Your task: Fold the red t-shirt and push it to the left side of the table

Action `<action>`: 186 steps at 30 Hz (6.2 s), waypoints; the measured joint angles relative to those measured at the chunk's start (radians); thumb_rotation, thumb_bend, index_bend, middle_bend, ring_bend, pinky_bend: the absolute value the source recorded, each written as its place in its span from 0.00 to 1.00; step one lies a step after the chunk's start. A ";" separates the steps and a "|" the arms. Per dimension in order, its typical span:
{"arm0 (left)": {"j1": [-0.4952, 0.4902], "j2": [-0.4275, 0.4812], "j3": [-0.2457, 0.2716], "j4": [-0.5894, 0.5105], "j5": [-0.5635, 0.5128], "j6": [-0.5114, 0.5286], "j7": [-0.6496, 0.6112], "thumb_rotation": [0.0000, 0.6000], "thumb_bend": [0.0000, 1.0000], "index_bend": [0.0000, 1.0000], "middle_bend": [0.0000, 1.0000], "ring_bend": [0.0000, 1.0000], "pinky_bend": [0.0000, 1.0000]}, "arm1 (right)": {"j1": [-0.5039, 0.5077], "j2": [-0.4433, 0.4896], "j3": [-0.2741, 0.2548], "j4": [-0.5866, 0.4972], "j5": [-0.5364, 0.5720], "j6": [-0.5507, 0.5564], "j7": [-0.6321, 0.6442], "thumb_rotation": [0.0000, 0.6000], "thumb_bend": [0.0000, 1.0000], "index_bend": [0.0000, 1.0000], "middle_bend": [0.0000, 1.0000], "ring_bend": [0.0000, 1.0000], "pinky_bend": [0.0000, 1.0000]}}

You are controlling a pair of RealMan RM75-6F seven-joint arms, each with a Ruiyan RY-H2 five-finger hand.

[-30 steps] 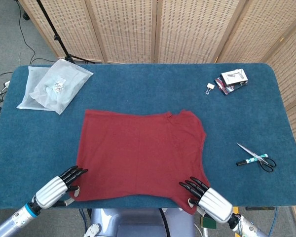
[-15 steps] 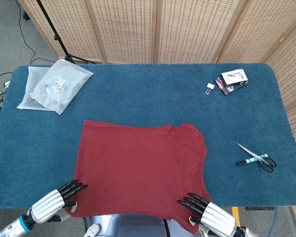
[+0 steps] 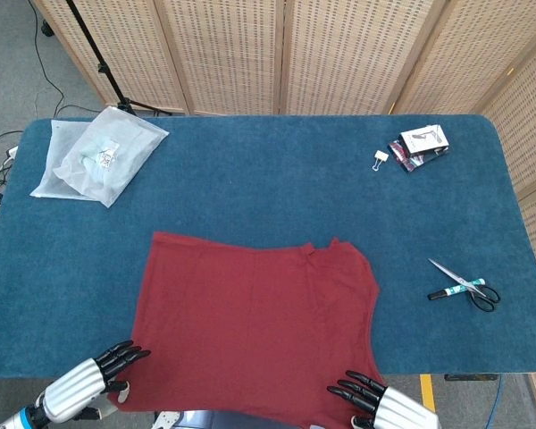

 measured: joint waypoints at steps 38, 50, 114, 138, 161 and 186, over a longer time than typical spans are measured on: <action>-0.239 0.130 -0.264 -0.434 -0.235 -0.350 0.186 1.00 0.44 0.70 0.00 0.00 0.00 | 0.148 0.044 0.291 -0.159 0.400 -0.244 0.153 1.00 0.57 0.63 0.00 0.00 0.00; -0.335 0.191 -0.374 -0.547 -0.372 -0.527 0.225 1.00 0.44 0.70 0.00 0.00 0.00 | 0.235 0.053 0.409 -0.192 0.564 -0.401 0.201 1.00 0.57 0.63 0.00 0.00 0.00; -0.460 -0.016 -0.512 -0.246 -0.570 -0.754 0.107 1.00 0.33 0.00 0.00 0.00 0.00 | 0.392 -0.126 0.581 0.124 0.857 -0.743 0.279 1.00 0.60 0.63 0.00 0.00 0.00; -0.414 0.189 -0.544 -0.575 -0.617 -0.704 0.268 1.00 0.33 0.00 0.00 0.00 0.00 | 0.430 -0.167 0.622 0.209 1.060 -0.965 0.148 1.00 0.00 0.00 0.00 0.00 0.00; -0.408 0.198 -0.549 -0.576 -0.630 -0.714 0.302 1.00 0.31 0.00 0.00 0.00 0.00 | 0.312 0.027 0.645 -0.120 1.071 -0.712 0.001 1.00 0.00 0.00 0.00 0.00 0.00; -0.509 0.123 -0.632 -0.598 -1.084 -0.947 0.814 1.00 0.30 0.29 0.00 0.00 0.00 | -0.033 0.220 0.439 -0.245 0.610 -0.155 0.050 1.00 0.00 0.00 0.00 0.00 0.00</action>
